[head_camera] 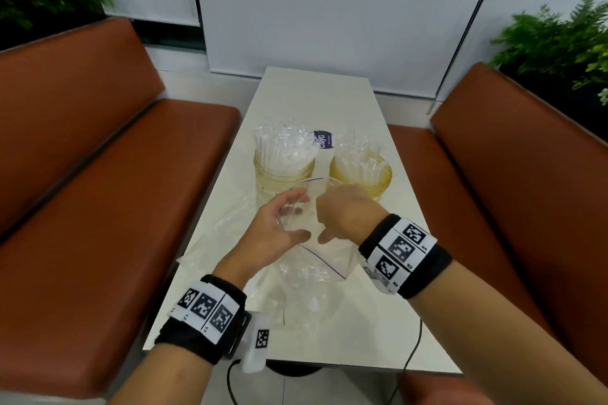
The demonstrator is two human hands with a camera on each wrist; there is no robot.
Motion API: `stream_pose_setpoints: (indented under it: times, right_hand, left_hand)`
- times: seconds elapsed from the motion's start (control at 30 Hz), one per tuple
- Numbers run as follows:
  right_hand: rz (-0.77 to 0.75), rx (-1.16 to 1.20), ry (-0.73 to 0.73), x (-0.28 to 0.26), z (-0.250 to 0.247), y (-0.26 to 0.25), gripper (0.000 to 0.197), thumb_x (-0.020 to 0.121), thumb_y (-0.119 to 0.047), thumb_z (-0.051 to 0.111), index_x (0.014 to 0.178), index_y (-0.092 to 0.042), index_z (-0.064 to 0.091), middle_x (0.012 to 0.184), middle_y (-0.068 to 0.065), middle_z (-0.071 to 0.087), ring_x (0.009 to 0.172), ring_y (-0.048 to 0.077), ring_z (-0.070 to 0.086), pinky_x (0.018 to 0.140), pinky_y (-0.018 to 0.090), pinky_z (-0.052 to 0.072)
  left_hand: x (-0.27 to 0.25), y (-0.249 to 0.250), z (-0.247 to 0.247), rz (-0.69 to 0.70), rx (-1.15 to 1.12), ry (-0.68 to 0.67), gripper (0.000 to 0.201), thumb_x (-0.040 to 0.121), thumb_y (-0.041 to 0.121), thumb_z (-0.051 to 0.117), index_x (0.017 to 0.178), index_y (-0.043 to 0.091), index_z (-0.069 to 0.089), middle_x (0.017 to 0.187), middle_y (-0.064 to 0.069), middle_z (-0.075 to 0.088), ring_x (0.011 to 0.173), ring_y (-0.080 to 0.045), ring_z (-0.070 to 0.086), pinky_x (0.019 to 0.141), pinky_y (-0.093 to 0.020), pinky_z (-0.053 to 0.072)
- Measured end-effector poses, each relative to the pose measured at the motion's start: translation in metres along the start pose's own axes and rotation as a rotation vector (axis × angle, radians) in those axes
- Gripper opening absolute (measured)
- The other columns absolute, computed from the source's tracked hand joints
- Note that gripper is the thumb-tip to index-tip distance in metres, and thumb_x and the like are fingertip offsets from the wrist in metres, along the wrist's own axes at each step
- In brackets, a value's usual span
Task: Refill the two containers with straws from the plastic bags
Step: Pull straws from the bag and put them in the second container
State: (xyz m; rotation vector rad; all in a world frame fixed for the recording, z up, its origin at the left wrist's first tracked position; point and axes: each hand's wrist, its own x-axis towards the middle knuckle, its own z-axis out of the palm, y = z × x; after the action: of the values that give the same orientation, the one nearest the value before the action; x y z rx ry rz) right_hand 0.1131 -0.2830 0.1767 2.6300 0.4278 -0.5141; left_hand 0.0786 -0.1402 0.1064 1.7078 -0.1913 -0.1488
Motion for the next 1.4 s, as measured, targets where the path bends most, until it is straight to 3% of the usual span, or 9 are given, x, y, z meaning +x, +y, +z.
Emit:
stream_pose_setpoints:
  times: [0.13,0.37,0.47,0.63,0.73,0.87,1.0,1.23,1.4]
  right_hand:
    - [-0.012,-0.018,0.065,-0.015,-0.026,0.003,0.055,0.082,-0.059,0.072,0.121,-0.021,0.065,0.099,-0.001,0.059,0.094,0.023,0.064,0.073,0.032,0.045]
    - [-0.062,-0.009,0.398,-0.033,-0.052,-0.004,0.040,0.087,-0.049,0.071,0.078,-0.014,0.054,0.075,-0.001,0.053,0.066,0.020,0.055,0.058,0.030,0.043]
    - [-0.098,0.339,0.575,-0.036,-0.054,-0.002,0.046,0.088,-0.061,0.061,0.088,-0.016,0.068,0.083,0.000,0.063,0.076,0.020,0.062,0.067,0.032,0.052]
    - [-0.166,0.985,0.620,-0.034,-0.040,0.007,0.073,0.062,-0.080,0.073,0.113,-0.029,0.061,0.087,-0.007,0.067,0.077,0.006,0.065,0.071,0.025,0.055]
    - [-0.174,0.893,0.655,-0.013,-0.015,-0.001,0.058,0.065,-0.074,0.076,0.084,-0.022,0.058,0.071,-0.006,0.062,0.066,0.011,0.063,0.062,0.033,0.054]
    - [-0.114,0.795,0.759,0.012,0.008,-0.015,0.048,0.084,-0.041,0.068,0.058,-0.024,0.031,0.055,-0.008,0.040,0.059,0.024,0.053,0.057,0.030,0.039]
    - [-0.081,0.884,0.820,0.011,-0.010,0.000,0.044,0.083,-0.032,0.067,0.055,-0.022,0.035,0.050,-0.008,0.039,0.044,0.011,0.041,0.047,0.024,0.034]
    - [0.034,1.210,1.289,-0.027,-0.080,0.085,0.031,0.076,-0.025,0.068,0.055,-0.010,0.051,0.050,-0.006,0.041,0.041,0.007,0.036,0.041,0.022,0.030]
    - [0.353,0.957,1.528,-0.010,-0.072,0.140,0.035,0.085,-0.037,0.062,0.062,-0.019,0.043,0.057,-0.005,0.045,0.048,0.012,0.041,0.046,0.019,0.026]
  left_hand:
    - [0.001,-0.002,0.006,0.025,0.073,-0.064,0.086,0.068,0.020,0.093,0.141,0.036,0.051,0.137,0.020,0.056,0.127,0.004,0.051,0.081,-0.004,0.045]
    - [0.011,-0.011,0.030,0.030,0.034,0.025,0.073,0.062,0.042,0.095,0.125,0.034,0.060,0.126,0.013,0.064,0.123,-0.001,0.056,0.097,-0.022,0.047]
    - [0.014,-0.008,0.035,0.029,0.015,0.091,0.047,0.083,0.040,0.080,0.123,0.024,0.061,0.118,0.010,0.069,0.111,0.000,0.062,0.085,-0.014,0.049]
    - [0.016,-0.002,0.030,0.044,-0.088,0.111,0.043,0.094,0.038,0.069,0.131,0.019,0.059,0.123,0.003,0.070,0.115,-0.006,0.064,0.101,-0.032,0.051]
    - [0.018,0.000,0.030,0.040,-0.087,0.147,0.050,0.095,0.023,0.067,0.142,0.025,0.050,0.129,0.008,0.066,0.120,-0.004,0.061,0.101,-0.030,0.051]
    - [0.017,-0.003,0.031,0.022,-0.099,0.112,0.034,0.090,0.005,0.071,0.113,0.028,0.064,0.108,0.003,0.075,0.107,-0.013,0.070,0.088,-0.029,0.059]
    - [0.016,-0.005,0.031,-0.051,-0.144,0.067,0.038,0.077,0.016,0.087,0.107,0.024,0.065,0.095,0.022,0.074,0.097,0.007,0.066,0.076,-0.009,0.049]
    - [0.020,-0.011,0.022,-0.089,-0.113,0.068,0.058,0.067,0.023,0.093,0.120,0.027,0.067,0.121,0.012,0.069,0.106,-0.010,0.070,0.081,-0.023,0.054]
    - [0.017,-0.011,0.018,-0.087,-0.111,0.064,0.053,0.071,0.022,0.091,0.118,0.028,0.068,0.119,0.013,0.069,0.101,-0.002,0.070,0.078,-0.019,0.053]
